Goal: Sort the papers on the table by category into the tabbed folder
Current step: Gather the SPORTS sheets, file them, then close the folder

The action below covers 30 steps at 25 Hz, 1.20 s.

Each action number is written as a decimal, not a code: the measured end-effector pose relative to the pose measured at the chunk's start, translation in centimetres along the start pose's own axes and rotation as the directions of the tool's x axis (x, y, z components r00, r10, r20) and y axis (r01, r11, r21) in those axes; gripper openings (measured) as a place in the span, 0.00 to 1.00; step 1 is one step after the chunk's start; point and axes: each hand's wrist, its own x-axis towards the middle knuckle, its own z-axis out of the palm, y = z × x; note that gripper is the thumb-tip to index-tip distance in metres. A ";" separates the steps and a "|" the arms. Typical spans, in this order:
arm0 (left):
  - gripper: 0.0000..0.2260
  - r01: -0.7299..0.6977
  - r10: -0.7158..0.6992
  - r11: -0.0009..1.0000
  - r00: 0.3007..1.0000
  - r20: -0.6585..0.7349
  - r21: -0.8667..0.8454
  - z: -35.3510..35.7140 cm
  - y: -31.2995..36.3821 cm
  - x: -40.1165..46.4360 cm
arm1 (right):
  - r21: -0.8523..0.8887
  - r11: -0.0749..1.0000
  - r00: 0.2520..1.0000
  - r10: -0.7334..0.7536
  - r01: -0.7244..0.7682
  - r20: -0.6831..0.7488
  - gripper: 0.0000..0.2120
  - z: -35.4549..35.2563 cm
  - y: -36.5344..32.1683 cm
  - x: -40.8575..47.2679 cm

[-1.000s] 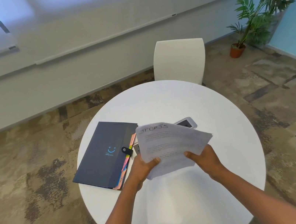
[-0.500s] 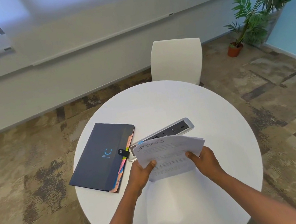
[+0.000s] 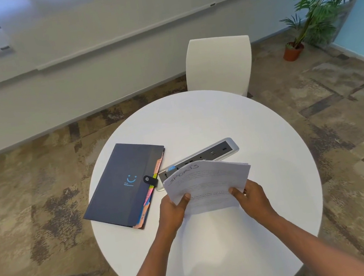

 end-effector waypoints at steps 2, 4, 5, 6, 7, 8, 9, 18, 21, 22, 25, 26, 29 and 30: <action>0.12 0.010 -0.010 1.000 1.000 -0.006 0.009 -0.1 -0.3 -0.1 | -0.010 1.000 1.000 0.021 -0.021 0.008 0.11 0.1 0.5 -0.2; 0.10 0.002 -0.002 1.000 1.000 -0.017 0.006 -0.3 -0.4 -0.1 | 0.012 0.999 0.999 0.031 -0.031 -0.008 0.10 0.1 0.7 -0.4; 0.09 0.006 -0.006 1.000 1.000 -0.016 0.018 -0.5 -0.4 0.1 | 0.018 0.999 0.999 0.034 -0.034 -0.008 0.09 0.2 0.7 -0.4; 0.09 0.018 -0.018 0.999 1.000 -0.008 0.029 -0.6 -0.6 0.2 | 0.006 0.999 0.999 0.041 -0.041 -0.001 0.08 0.3 0.8 -0.5; 0.10 0.029 -0.029 0.999 1.000 0.005 0.035 -0.8 -0.7 0.1 | -0.012 0.999 0.999 0.052 -0.052 0.011 0.07 0.5 1.0 -0.6; 0.12 0.037 -0.038 0.998 0.999 0.017 0.041 -1.0 -1.0 0.1 | -0.032 0.998 0.998 0.058 -0.058 0.025 0.07 0.7 1.3 -0.8; 0.14 0.040 -0.041 0.998 0.999 0.021 0.051 -1.3 -1.3 0.2 | -0.042 0.998 0.998 0.058 -0.056 0.039 0.07 0.8 1.4 -0.9; 0.09 0.144 -0.162 0.983 0.973 0.162 0.114 -4.6 -2.7 1.6 | 0.076 0.974 0.971 0.205 -0.215 0.126 0.08 1.9 2.7 -0.7; 0.13 0.184 -0.183 0.937 0.983 -0.033 0.295 -6.4 -3.1 2.9 | 0.090 0.963 0.963 0.241 -0.252 0.118 0.08 2.6 3.1 -1.2; 0.13 0.200 -0.141 0.862 0.977 -0.158 0.466 -7.1 -3.2 3.4 | 0.092 0.958 0.959 0.264 -0.273 0.103 0.07 2.7 3.1 -1.3; 0.10 0.230 0.010 0.579 0.957 -0.290 0.782 -9.6 -3.4 4.8 | 0.130 0.939 0.947 0.309 -0.319 0.089 0.07 3.4 3.5 -1.6; 0.11 0.231 0.008 0.525 0.961 -0.276 0.819 -10.2 -3.9 5.4 | 0.142 0.932 0.942 0.324 -0.334 0.089 0.08 3.7 3.6 -1.8; 0.21 0.279 -0.112 0.414 0.960 -0.256 0.866 -11.3 -5.0 7.4 | 0.165 0.920 0.934 0.351 -0.356 0.061 0.06 4.7 2.9 -2.5; 0.24 0.293 -0.155 0.382 0.955 -0.252 0.876 -11.3 -5.5 8.2 | 0.184 0.914 0.932 0.359 -0.363 0.054 0.06 5.0 2.6 -2.7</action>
